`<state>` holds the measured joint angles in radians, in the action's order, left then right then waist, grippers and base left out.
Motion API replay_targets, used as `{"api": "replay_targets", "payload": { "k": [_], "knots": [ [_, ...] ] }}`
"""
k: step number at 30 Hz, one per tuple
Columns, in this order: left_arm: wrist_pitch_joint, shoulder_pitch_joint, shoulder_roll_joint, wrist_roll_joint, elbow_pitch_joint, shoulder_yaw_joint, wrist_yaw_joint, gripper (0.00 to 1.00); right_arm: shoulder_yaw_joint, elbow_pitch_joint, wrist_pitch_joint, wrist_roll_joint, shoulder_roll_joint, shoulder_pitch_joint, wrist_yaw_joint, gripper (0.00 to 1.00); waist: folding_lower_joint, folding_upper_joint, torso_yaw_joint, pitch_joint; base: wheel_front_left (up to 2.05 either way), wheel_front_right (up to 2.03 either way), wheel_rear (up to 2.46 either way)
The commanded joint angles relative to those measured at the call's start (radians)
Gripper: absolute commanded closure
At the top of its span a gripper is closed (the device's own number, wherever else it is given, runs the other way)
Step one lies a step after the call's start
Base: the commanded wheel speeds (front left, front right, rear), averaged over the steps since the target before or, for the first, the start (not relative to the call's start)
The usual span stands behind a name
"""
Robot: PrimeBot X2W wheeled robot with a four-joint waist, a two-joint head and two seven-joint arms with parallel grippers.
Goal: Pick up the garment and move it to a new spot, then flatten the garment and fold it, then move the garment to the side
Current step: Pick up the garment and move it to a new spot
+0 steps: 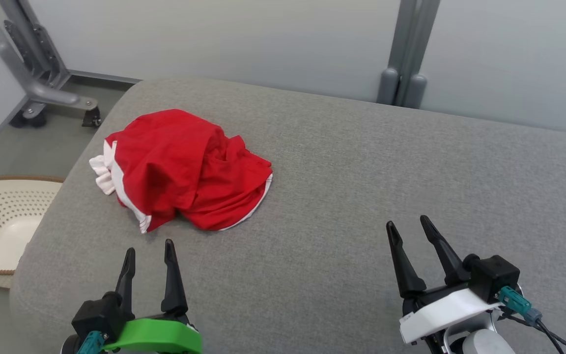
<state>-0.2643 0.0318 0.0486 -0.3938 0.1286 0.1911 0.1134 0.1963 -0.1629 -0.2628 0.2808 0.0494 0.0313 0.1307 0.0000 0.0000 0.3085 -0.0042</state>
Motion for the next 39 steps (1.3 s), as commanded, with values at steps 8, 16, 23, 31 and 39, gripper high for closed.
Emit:
{"api": "replay_targets", "payload": {
  "k": [8,16,23,31,39],
  "knots": [
    [-0.001,0.02,0.003,0.005,-0.004,-0.017,-0.004,0.0,0.039,-0.009,-0.003,0.025,0.002,-0.001,0.0,0.0,0.0,0.0,0.13,-0.012,0.0,0.0,0.0],
    [-0.001,0.019,0.003,0.005,-0.002,-0.023,-0.006,0.0,0.05,-0.014,-0.003,0.034,0.003,-0.008,0.0,0.0,0.0,0.0,0.141,-0.011,0.0,0.0,0.0],
    [0.0,0.01,0.003,-0.002,-0.001,-0.043,-0.007,0.0,0.051,-0.014,-0.003,0.029,0.003,0.005,0.0,0.0,0.0,0.0,0.12,0.007,0.0,0.0,0.0],
    [0.0,-0.066,0.003,0.022,0.022,-0.075,-0.01,0.0,0.03,0.008,-0.003,-0.02,0.003,0.046,0.0,0.0,0.0,0.0,0.08,0.101,0.0,0.0,0.0],
    [0.0,-0.294,0.023,0.145,0.162,-0.119,-0.063,0.0,-0.024,0.052,-0.003,-0.072,0.034,0.11,0.0,0.0,0.0,0.0,0.038,0.253,0.0,0.0,0.0]
  ]
}}
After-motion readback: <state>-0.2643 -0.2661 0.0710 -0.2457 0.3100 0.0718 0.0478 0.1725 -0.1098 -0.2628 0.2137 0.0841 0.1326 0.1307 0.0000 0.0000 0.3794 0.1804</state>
